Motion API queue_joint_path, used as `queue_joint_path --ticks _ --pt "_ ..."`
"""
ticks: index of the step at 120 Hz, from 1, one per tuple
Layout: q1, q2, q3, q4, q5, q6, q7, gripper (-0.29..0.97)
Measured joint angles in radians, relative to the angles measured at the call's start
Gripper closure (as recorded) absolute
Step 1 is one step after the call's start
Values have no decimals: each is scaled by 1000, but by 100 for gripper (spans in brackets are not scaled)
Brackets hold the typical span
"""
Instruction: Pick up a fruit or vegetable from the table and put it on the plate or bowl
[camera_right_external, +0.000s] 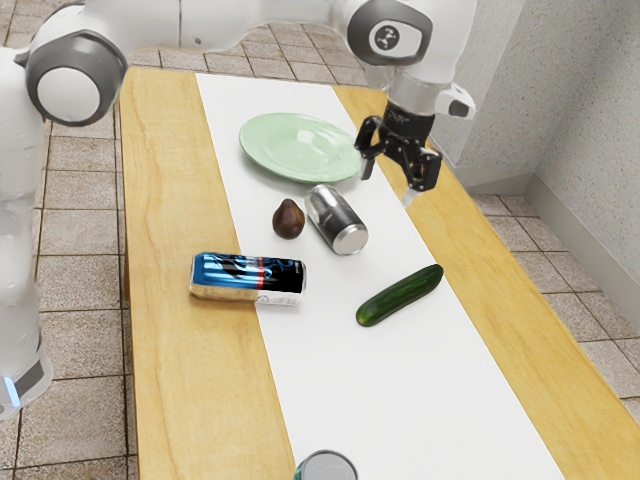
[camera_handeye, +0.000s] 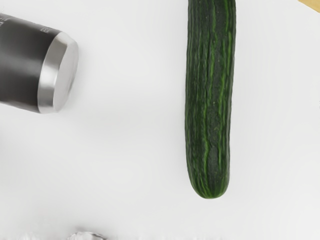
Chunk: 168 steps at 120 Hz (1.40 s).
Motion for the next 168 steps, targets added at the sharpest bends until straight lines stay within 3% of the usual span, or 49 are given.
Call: queue_joint_path --ticks 20,36,44,56,64,81,120,168 --pt "5 0 -8 14 -11 -28 -416 0" --pt "28 -14 9 38 -37 -38 -538 0" --pt "57 2 4 56 -47 -41 -533 0" --pt "54 178 -113 178 -50 -44 -497 0" --pt "50 234 -135 170 -49 -10 -451 0" --pt "53 211 -99 -43 -64 141 -342 0" --pt "44 209 -80 -178 -121 299 -167 10" --pt "47 244 -70 -204 -164 366 -48 16"
